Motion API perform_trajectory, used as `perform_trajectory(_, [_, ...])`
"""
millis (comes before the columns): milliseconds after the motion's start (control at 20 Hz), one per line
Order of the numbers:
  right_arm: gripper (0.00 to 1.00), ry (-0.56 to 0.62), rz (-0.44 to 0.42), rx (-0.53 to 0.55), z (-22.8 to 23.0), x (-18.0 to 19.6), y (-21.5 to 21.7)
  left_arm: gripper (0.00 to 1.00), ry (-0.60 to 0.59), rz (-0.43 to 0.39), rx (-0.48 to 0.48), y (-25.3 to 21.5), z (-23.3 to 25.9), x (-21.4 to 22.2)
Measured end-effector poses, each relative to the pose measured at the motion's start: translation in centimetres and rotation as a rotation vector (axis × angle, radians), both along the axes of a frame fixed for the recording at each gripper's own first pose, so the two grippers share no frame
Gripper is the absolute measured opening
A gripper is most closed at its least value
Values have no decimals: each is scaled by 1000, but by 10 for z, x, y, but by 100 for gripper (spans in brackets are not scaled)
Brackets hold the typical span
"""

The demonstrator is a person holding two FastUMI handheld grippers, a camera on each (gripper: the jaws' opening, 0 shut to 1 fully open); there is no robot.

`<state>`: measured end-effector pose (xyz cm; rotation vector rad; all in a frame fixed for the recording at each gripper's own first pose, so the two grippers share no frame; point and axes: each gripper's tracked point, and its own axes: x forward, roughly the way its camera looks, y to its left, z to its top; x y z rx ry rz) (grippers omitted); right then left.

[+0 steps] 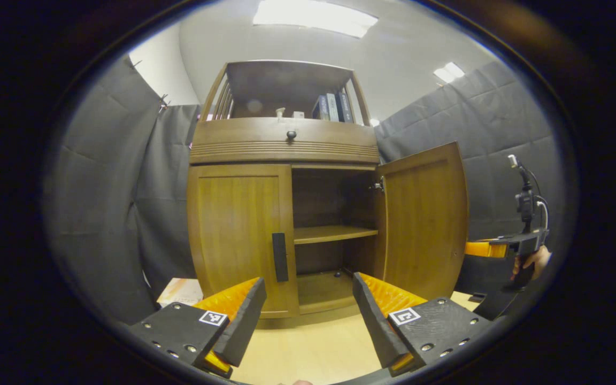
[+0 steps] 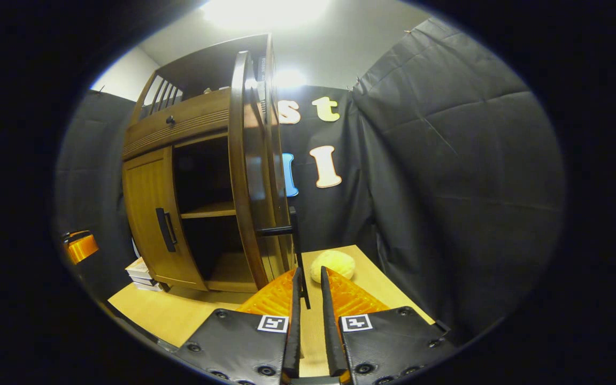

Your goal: Open the right door of the double-door shoe cabinet with the right hand, and open the left door with the left hand.

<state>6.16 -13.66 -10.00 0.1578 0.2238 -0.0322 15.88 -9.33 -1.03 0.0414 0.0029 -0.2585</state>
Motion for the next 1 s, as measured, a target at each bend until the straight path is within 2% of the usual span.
perform_trajectory(50, [22, -4, -7, -14, 3, 0, 1, 94, 6, 1, 0, 0, -3, 2])
perform_trajectory(100, [12, -12, -11, -27, 7, -1, 2, 94, 11, 2, 0, 0, -4, 3])
perform_trajectory(150, [12, -18, -26, -42, 11, -3, 0, 94, 10, 4, 0, 0, -4, 6])
perform_trajectory(250, [47, -33, -18, -54, 18, -16, -2, 94, 4, 12, -1, -1, -4, 15])
perform_trajectory(350, [81, -50, -51, -73, 25, -41, -17, 94, 1, 25, 0, -1, -5, 28])
perform_trajectory(400, [98, -60, -68, -75, 26, -42, -19, 94, -4, 32, 0, -1, -5, 34])
perform_trajectory(450, [98, -67, -78, -70, 31, -46, -18, 94, -12, 40, 2, 1, -5, 41])
perform_trajectory(500, [92, -71, -82, -61, 33, -51, -16, 94, -21, 48, 8, 3, -6, 49])
perform_trajectory(700, [92, -66, -108, -71, 34, -73, -22, 94, -51, 83, 43, 11, -7, 82])
perform_trajectory(1000, [92, -31, -164, -81, 30, -99, -35, 94, -74, 106, 16, 16, -2, 114])
